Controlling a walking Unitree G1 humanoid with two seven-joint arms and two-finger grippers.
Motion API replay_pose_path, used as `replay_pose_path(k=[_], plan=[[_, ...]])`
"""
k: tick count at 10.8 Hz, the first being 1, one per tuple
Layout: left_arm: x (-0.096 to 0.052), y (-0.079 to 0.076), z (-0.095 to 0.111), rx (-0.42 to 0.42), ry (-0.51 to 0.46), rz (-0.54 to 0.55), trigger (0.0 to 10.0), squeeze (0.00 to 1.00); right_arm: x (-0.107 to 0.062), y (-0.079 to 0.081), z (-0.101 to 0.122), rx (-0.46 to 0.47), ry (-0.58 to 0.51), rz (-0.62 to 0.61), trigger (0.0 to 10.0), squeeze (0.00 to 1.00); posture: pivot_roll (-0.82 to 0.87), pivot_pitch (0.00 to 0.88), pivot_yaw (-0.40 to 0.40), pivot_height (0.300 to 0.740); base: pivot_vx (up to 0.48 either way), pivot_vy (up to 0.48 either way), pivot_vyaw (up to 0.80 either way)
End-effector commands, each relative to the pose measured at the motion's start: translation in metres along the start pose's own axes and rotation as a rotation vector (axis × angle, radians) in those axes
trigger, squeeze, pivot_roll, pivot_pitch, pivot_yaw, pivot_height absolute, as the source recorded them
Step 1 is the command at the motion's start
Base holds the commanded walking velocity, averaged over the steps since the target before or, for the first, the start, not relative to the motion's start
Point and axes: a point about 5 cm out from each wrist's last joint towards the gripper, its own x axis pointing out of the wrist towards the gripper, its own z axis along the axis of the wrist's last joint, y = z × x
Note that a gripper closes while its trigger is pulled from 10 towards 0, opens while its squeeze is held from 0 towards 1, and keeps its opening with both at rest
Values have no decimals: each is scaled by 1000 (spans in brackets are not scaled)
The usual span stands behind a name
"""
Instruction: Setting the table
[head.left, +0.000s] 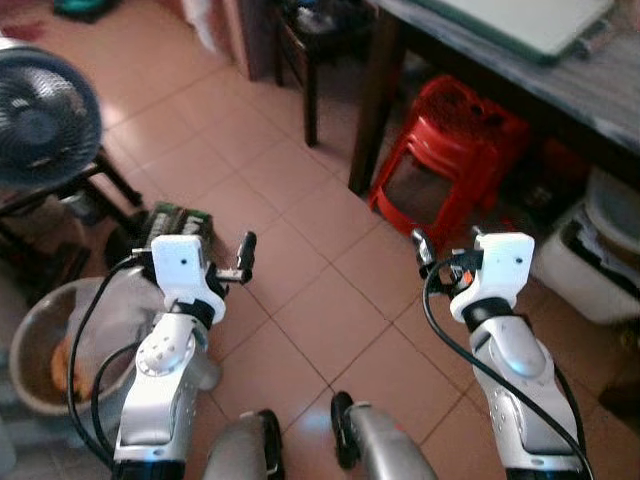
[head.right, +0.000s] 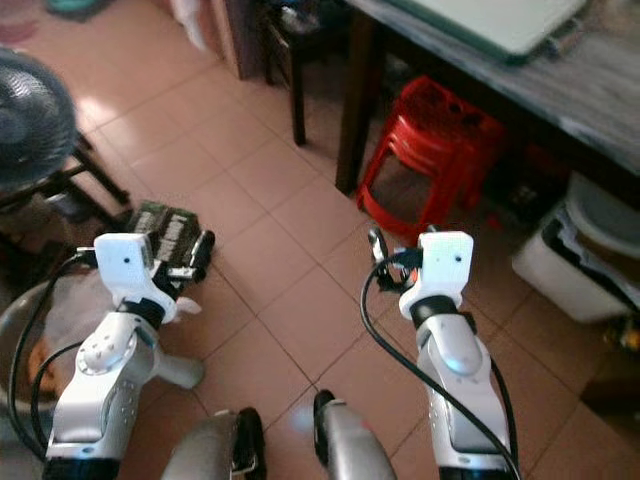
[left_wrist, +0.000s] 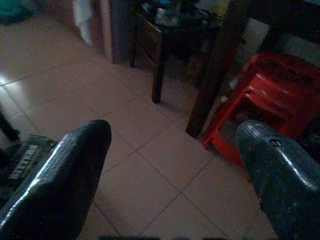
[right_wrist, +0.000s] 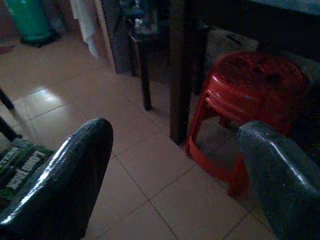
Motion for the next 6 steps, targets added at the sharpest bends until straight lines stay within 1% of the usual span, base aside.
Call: replay_pose_path(k=[1, 2, 4, 6], plan=[[-3, 1, -1, -4, 9, -10, 10000, 0, -4, 1, -1, 4, 9, 4, 10000, 0, -69, 230, 20, 740, 0, 0, -800], [-4, 1, -1, -8, 6, -12, 10000, 0, -4, 1, -1, 3, 11, 4, 10000, 0, -70, 232, 20, 740, 0, 0, -800], [-4, 0, -1, -18, 0, -23, 10000, 0, -5, -1, -1, -4, 7, 5, 10000, 0, -73, 223, 14, 740, 306, 0, -800], [-1, -3, 1, -36, -19, -38, 10000, 0, -2, 0, 2, -14, -6, 20, 10000, 0, -73, 208, 3, 740, 407, 0, 0]])
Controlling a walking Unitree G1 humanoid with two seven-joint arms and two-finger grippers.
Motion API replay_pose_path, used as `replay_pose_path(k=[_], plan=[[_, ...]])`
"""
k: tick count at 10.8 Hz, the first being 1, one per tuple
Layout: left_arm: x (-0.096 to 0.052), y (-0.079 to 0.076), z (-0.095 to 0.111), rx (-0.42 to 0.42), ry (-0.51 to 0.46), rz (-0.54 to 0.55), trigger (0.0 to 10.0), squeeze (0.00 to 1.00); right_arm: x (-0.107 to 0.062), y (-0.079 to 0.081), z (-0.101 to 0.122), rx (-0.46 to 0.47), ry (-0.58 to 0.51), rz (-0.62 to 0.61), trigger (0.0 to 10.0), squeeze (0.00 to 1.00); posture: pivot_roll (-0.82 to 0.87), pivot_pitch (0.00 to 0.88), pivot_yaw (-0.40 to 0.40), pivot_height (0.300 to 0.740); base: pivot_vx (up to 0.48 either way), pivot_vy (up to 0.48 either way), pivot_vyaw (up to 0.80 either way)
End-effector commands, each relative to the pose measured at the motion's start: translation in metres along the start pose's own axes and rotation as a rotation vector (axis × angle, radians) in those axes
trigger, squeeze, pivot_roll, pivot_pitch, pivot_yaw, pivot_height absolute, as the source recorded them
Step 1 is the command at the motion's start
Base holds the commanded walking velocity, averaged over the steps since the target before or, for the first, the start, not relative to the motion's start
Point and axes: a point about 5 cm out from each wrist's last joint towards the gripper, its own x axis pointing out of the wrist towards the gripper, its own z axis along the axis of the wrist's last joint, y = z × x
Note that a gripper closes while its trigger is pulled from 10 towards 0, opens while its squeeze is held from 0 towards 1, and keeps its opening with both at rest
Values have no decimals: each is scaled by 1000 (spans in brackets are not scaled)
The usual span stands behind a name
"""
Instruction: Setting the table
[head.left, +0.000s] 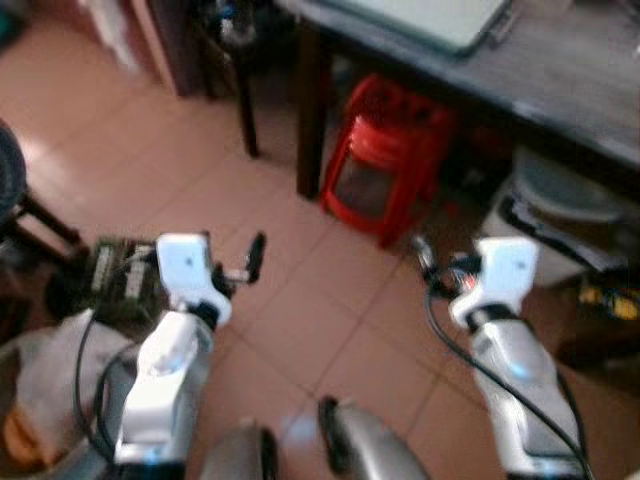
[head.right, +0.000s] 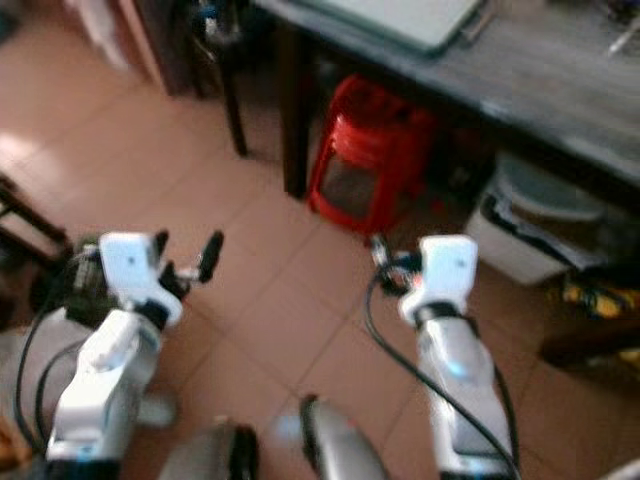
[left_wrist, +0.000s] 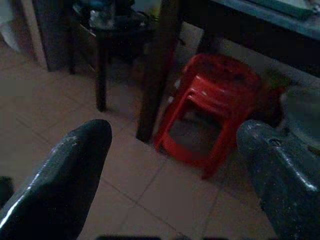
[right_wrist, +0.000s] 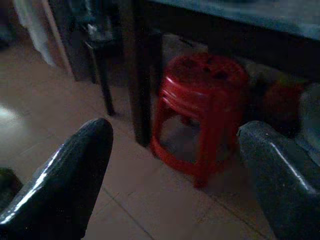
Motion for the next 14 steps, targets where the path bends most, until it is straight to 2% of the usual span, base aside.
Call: replay_pose_path(k=[1, 4, 5, 6, 7, 9, 11, 14], plan=[[0, 0, 0, -5, -5, 6, 10000, 0, 1, -4, 6, -17, -29, -4, 10000, 0, -69, 201, 0, 740, 439, 0, 0], [8, 4, 6, 17, -42, 8, 10000, 0, 13, -4, 8, -127, -28, -22, 10000, 0, -53, 177, -8, 740, 414, 0, 0], [11, 5, 10, 31, -55, 27, 10000, 0, 16, -1, 8, -138, -31, -34, 10000, 0, -52, 171, -4, 740, 0, 0, 0], [11, 8, 9, 43, -62, 67, 10000, 0, 14, 2, 4, -76, -23, -29, 10000, 0, -49, 157, 4, 740, 0, 0, 0], [11, 9, 7, 37, -54, 82, 10000, 0, 12, 2, 3, -90, -28, -32, 10000, 0, -48, 150, 7, 740, 0, 0, 0], [9, 10, 0, 24, -23, 126, 10000, 0, 7, -3, 2, -59, -57, -80, 10000, 0, -60, 106, 24, 740, 0, 0, 0], [2, 5, -14, 18, 16, 97, 10000, 0, 1, -14, -5, -40, -31, -141, 10000, 0, -81, 84, 37, 740, 0, 0, -800], [9, 2, -10, -6, -11, 90, 10000, 0, 2, -12, -2, -33, -52, -129, 10000, 0, -89, 80, 31, 740, 0, 0, -800]])
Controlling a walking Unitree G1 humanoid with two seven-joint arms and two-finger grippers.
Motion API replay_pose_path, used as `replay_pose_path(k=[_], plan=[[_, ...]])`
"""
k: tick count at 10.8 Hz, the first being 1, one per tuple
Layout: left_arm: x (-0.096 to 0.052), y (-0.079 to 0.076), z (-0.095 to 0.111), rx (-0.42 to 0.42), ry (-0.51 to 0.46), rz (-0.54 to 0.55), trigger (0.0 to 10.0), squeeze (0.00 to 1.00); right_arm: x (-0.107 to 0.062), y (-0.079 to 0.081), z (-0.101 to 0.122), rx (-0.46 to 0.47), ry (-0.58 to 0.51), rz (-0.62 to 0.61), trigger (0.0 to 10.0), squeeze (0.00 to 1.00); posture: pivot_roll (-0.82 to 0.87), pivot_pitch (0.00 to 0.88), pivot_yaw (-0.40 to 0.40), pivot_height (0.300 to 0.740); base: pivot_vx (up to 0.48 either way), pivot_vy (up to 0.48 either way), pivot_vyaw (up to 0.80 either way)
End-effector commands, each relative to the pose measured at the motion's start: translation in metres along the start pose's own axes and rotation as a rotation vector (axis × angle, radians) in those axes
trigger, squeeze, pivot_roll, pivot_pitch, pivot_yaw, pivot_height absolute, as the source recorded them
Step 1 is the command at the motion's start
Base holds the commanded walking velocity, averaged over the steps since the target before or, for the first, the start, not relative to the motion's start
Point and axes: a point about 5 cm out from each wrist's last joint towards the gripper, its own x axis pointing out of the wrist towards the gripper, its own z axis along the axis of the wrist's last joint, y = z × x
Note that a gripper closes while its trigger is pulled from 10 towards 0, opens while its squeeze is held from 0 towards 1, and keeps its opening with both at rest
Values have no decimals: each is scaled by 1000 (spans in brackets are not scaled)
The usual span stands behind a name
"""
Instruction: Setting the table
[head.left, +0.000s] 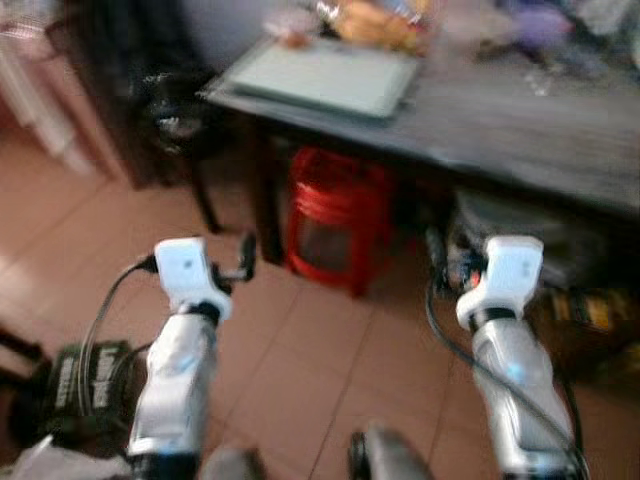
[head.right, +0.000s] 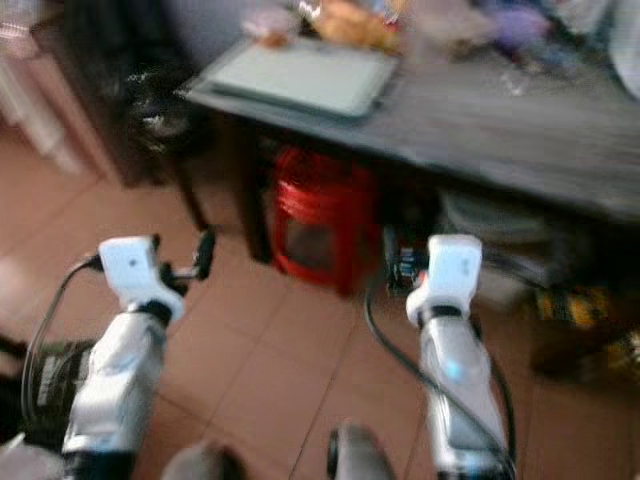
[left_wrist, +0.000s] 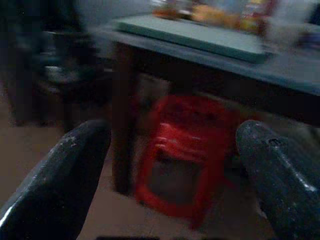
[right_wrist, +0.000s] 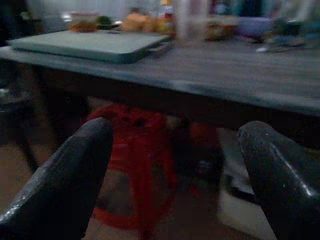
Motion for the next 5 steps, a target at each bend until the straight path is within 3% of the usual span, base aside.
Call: replay_pose_path(k=[1, 5], plan=[[0, 9, 2, 15, -7, 17, 10000, 0, 2, 2, 2, 8, -7, 10, 10000, 0, -88, 81, 31, 740, 0, 0, -800], [1, 10, 6, 39, -14, 5, 10000, 0, -1, 5, 1, 19, -11, 12, 10000, 0, -80, 105, 37, 740, 0, 0, -800]])
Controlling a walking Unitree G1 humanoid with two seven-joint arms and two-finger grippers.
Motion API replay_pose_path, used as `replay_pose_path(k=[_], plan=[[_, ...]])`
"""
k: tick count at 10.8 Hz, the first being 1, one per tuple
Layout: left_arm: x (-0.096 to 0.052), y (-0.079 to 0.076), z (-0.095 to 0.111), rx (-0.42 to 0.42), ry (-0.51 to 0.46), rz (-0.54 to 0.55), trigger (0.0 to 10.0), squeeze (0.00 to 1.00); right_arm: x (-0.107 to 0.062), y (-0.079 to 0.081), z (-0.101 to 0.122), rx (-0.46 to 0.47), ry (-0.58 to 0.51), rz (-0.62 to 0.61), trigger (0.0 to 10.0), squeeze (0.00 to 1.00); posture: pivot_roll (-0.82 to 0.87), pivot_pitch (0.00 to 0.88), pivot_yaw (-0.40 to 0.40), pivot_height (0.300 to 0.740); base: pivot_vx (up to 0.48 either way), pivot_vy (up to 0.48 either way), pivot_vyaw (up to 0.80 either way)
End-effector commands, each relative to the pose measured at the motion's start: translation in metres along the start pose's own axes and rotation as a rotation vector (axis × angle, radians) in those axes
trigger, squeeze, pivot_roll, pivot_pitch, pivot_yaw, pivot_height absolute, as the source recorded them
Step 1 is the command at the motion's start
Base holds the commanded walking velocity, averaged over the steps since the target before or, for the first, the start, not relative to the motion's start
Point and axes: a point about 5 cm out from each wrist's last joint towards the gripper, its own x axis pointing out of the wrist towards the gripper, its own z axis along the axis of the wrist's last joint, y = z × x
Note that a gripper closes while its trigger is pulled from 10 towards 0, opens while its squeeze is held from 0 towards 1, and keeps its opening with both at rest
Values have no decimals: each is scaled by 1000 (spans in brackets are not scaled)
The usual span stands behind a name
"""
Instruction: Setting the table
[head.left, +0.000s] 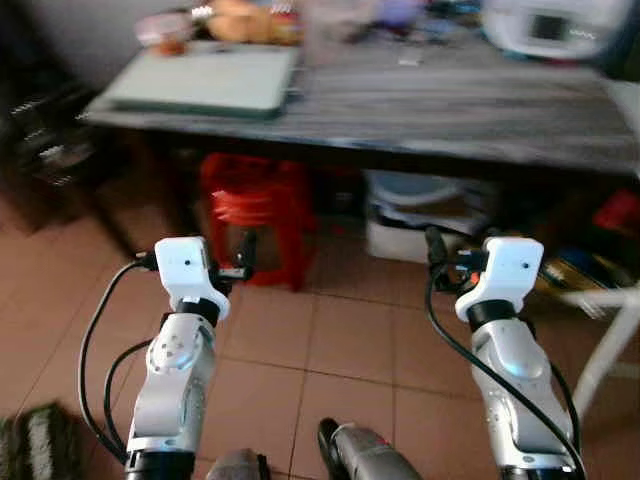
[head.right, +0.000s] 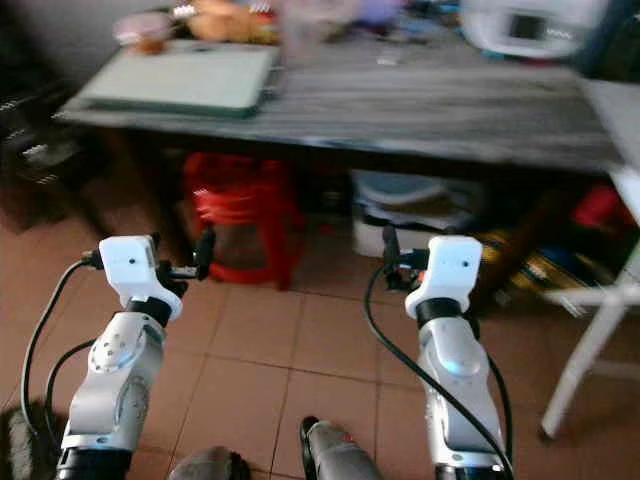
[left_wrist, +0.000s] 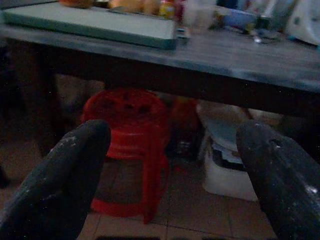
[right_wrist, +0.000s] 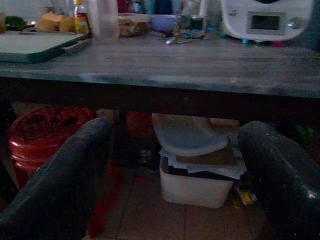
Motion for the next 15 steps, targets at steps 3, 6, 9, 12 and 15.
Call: replay_pose_path(k=[3, 6, 9, 12, 15], plan=[[7, 2, 13, 20, -42, -7, 10000, 0, 5, 1, 10, -10, -40, 17, 10000, 0, -78, 133, 40, 740, 0, -431, 0], [-4, 3, 13, 27, -34, -5, 10000, 0, -1, 1, 8, -12, -30, 21, 10000, 0, -70, 161, 33, 740, 0, -446, 0], [-7, 0, 14, 26, -26, -13, 10000, 0, -1, 1, 9, -16, -24, 25, 10000, 0, -73, 169, 28, 740, 0, -444, -533], [-9, -2, 12, 22, -19, -23, 10000, 0, -5, -1, 10, -25, -21, 30, 10000, 0, -83, 174, 17, 740, 0, -399, -677], [-11, -5, 10, 18, -10, -21, 10000, 0, -4, 1, 11, -24, -21, 49, 10000, 0, -79, 178, 13, 740, 0, -360, 0]])
